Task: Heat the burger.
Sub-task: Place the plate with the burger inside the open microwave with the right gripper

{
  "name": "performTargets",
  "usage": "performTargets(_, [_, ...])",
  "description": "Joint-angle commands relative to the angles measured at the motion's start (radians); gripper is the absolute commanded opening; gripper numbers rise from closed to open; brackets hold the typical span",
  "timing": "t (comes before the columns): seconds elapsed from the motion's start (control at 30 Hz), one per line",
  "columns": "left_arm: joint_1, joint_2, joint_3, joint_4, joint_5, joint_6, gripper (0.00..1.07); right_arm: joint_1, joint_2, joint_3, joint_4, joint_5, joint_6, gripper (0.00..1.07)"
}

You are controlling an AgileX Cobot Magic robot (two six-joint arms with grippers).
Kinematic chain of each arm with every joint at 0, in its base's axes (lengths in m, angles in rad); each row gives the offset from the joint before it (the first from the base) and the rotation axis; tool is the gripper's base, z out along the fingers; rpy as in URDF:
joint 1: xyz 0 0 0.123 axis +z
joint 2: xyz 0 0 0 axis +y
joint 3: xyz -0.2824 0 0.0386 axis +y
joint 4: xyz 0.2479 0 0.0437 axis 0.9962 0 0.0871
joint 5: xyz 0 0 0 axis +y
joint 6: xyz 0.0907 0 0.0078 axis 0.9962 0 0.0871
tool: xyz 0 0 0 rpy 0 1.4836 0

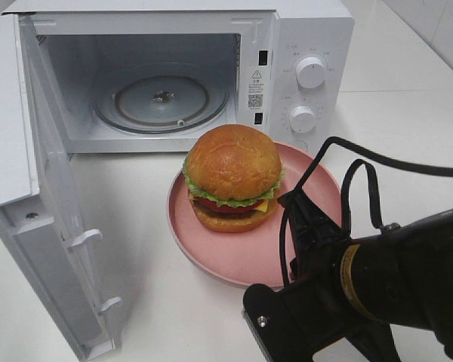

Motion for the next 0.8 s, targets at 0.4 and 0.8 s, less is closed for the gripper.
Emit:
performTargets(0.4, [0.001, -0.015, 0.003, -0.001, -0.013, 0.001, 1.0, -0.182, -0.013, -0.117, 0.345, -0.05, -0.595, 0.0])
performTargets(0.8, [0.001, -0.015, 0.003, -0.001, -0.013, 0.001, 1.0, -0.308, -0.013, -0.185, 0.741, -0.134, -1.106, 0.0])
